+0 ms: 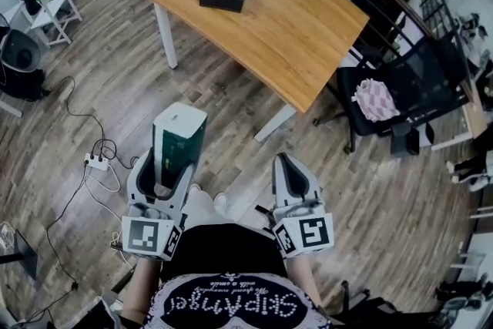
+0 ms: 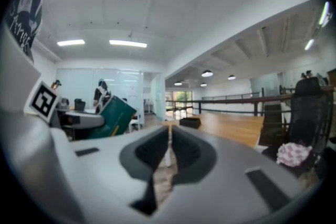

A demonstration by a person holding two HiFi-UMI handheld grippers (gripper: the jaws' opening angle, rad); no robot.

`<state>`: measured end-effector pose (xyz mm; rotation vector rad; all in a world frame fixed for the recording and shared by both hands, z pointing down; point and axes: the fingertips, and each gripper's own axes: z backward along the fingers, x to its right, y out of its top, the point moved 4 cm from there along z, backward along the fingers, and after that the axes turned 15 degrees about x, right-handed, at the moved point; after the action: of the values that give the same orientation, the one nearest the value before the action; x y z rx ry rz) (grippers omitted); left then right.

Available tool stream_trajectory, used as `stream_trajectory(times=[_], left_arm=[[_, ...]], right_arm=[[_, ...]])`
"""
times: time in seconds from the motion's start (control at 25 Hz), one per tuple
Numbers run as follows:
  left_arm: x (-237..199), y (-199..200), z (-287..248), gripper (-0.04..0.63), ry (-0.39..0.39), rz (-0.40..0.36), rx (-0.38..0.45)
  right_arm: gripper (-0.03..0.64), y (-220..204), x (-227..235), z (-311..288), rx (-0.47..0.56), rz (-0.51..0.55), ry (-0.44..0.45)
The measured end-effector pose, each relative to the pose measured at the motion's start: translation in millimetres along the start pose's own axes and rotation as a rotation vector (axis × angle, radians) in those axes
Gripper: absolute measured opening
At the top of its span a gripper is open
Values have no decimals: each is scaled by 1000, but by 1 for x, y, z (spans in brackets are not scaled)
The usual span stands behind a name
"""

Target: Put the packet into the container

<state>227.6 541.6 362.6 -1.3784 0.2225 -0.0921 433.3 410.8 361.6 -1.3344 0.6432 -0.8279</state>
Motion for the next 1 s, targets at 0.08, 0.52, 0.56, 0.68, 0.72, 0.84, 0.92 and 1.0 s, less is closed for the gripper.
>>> stream_trajectory(times=[0.08,0.52,0.56,0.68,0.72,0.84,0.92,1.0], left_arm=[[-2,2,0,351,-3,5,3],[-29,-2,-28,350,6,37,-3],[-34,-2,-33,350,5,39,-1],[-53,-2,-52,350,-2,44,4],[-59,-2,-59,350,-6,45,7],[-79,2,-85,350,-25,53,13],[-93,7,-102,350,-39,58,20],[-106,13,-117,350,-56,57,28]], right_arm=[[40,-2,-1,0,-13,-4,-5],[40,-8,10,-24,-35,-22,-66],[40,-9,11,-29,-37,-21,-71],[40,-12,10,-52,-44,-18,-77],[40,-13,9,-61,-46,-17,-78],[40,-12,6,-91,-43,-16,-86],[40,-10,4,-112,-38,-17,-92],[40,-6,0,-130,-30,-14,-98]])
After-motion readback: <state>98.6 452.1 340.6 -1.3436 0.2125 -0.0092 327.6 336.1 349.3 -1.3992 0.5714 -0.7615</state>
